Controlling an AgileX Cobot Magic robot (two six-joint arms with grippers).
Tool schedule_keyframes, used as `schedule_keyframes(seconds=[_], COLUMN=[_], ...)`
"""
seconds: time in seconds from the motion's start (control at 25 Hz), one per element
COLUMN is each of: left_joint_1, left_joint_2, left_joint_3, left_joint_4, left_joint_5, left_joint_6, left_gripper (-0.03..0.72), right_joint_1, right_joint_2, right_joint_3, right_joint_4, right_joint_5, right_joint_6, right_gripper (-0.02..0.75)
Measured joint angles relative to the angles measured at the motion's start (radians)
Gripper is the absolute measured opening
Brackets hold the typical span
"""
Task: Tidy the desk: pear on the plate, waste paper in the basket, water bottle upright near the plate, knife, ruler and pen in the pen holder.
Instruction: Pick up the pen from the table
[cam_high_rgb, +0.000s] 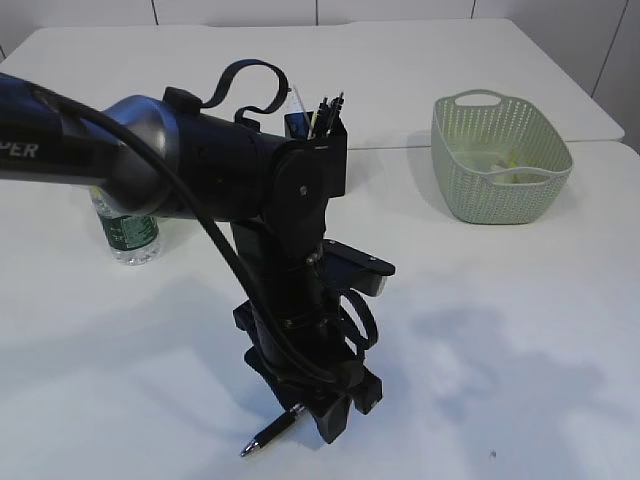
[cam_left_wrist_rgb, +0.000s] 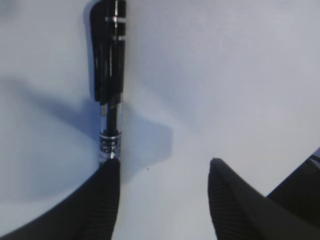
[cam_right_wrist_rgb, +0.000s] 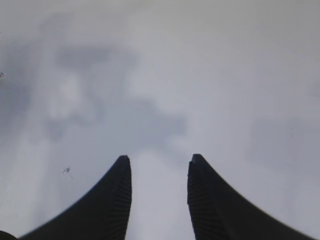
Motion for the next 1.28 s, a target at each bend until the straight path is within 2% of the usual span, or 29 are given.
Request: schedule_keyframes(seconds=[1.28], left_joint_1=[0.000], left_joint_2=[0.002], left_joint_3=[0.000], left_joint_4=[0.059], left_joint_5=[-0.047], left_joint_6=[-0.010], left_gripper=[0.397], right_joint_1=[0.000], right_joint_2=[0.000], right_joint_3=[0.000], right_joint_4=[0.000], right_joint_5=[0.000], right_joint_6=[0.000], right_gripper=[0.314])
